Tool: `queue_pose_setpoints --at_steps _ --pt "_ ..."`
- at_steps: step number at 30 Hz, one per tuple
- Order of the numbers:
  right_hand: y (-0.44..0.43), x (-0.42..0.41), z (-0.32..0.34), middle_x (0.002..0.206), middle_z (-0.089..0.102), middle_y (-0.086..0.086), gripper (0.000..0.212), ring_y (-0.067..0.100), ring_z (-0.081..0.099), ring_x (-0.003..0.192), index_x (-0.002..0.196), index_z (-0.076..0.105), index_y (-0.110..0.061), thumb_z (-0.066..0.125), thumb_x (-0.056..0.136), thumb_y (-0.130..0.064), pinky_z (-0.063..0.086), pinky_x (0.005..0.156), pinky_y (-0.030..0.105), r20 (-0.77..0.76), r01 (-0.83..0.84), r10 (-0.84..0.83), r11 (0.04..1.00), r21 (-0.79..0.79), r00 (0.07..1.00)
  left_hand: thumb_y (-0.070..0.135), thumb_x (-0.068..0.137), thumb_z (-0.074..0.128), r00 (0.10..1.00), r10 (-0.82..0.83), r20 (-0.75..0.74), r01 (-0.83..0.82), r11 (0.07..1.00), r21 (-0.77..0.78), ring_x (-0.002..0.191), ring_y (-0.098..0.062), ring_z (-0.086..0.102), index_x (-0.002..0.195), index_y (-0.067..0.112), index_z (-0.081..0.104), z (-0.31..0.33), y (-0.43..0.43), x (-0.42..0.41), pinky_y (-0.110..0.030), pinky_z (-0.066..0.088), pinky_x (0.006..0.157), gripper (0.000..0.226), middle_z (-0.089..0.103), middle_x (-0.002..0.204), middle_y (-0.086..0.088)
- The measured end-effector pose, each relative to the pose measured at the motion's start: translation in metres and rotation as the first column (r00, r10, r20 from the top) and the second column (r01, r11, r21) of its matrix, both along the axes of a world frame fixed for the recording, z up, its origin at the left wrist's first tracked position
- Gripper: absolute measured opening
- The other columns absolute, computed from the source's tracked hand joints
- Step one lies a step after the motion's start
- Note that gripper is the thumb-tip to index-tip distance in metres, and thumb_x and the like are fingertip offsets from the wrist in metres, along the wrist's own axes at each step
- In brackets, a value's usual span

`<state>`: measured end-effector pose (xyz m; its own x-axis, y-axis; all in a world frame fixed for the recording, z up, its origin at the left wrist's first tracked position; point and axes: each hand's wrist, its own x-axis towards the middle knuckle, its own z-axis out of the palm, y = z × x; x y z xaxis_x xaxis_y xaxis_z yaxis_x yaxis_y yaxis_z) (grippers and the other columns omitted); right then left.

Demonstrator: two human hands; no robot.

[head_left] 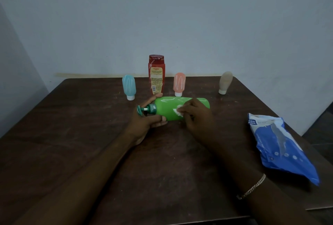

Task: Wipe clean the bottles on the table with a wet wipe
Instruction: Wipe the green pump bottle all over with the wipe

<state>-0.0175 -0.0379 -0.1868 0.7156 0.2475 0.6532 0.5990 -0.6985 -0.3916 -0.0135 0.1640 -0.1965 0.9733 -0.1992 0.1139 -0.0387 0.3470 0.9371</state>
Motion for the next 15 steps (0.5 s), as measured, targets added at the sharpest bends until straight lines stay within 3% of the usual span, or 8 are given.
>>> queue_pose_setpoints --at_steps 3,8,11,15 --pt "-0.01 0.012 0.002 0.089 0.062 0.008 0.02 0.021 0.059 0.078 0.091 0.075 -0.005 0.061 0.081 0.007 0.052 0.065 0.041 0.026 0.108 -0.111 0.99 0.088 0.993 -0.024 0.079 0.061 1.0 -0.001 0.01 0.001 1.0 0.009 0.116 -0.032 0.065 0.139 0.02 0.057 -0.001 0.0 0.001 -0.044 0.061 0.085 0.075 0.054 0.14 -0.011" --pt "0.013 -0.004 0.006 0.1 0.062 0.004 0.015 0.018 0.058 0.092 0.097 0.074 -0.007 0.065 0.085 -0.009 0.05 0.081 0.03 0.009 0.005 -0.005 1.0 -0.001 1.0 -0.024 0.08 0.059 1.0 0.011 0.0 -0.011 1.0 -0.006 0.112 -0.028 0.068 0.14 0.018 0.055 0.0 0.001 0.0 -0.044 0.061 0.085 0.074 0.057 0.136 -0.01" --pt "0.004 -0.004 0.002 0.1 0.062 0.002 0.008 0.014 0.056 0.091 0.092 0.073 -0.01 0.071 0.085 -0.013 0.049 0.08 0.028 -0.045 0.012 -0.013 0.999 -0.038 0.999 -0.024 0.08 0.059 1.0 0.005 -0.001 -0.005 1.0 -0.005 0.113 -0.028 0.067 0.138 0.02 0.057 0.0 0.001 0.0 -0.041 0.062 0.083 0.072 0.055 0.137 -0.011" --pt "-0.005 0.013 0.001 0.106 0.061 0.007 0.028 0.019 0.058 0.092 0.107 0.07 -0.005 0.076 0.079 -0.01 0.048 0.076 0.031 -0.047 0.152 -0.149 0.984 0.094 0.988 -0.022 0.08 0.061 1.0 0.001 0.011 -0.001 1.0 -0.008 0.115 -0.034 0.066 0.135 0.022 0.059 -0.004 0.001 0.002 -0.042 0.062 0.082 0.071 0.054 0.141 -0.015"
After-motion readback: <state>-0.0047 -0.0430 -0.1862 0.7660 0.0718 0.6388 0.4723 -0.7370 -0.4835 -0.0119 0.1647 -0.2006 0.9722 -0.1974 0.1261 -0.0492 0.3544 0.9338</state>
